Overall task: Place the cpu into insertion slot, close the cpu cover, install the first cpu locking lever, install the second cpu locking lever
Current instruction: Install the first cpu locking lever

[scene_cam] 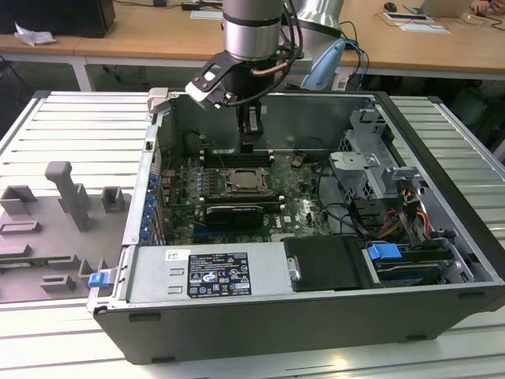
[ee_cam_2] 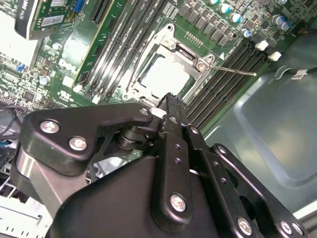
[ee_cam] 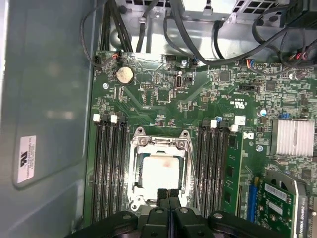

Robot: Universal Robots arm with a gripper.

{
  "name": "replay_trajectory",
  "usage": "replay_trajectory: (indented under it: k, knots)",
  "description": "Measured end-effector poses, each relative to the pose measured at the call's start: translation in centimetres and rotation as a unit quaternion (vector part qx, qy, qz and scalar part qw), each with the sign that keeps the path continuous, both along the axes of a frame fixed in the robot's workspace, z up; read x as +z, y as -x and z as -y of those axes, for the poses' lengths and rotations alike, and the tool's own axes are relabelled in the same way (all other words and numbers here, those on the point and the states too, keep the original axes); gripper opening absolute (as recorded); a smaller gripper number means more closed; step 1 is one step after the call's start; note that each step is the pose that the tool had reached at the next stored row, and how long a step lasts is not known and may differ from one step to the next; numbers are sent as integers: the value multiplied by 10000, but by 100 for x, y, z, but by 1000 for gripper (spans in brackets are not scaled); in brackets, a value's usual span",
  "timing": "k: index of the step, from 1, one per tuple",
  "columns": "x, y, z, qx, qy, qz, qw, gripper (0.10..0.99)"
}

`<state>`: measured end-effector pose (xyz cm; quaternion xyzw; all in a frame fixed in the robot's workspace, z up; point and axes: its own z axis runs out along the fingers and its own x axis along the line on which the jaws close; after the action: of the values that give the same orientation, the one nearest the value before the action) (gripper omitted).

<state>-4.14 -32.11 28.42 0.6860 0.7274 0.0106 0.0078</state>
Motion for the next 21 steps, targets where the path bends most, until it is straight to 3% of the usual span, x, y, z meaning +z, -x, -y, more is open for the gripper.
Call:
replay_trajectory:
  k: [2,6,7,12,21]
  knots:
    - [71,0,0,0,6,0,10000,106]
    - [72,0,0,41,9,0,10000,106]
    - [72,1,0,212,9,0,9998,106]
    - [72,0,0,848,9,1,9964,106]
    - [72,0,0,1351,9,1,9908,106]
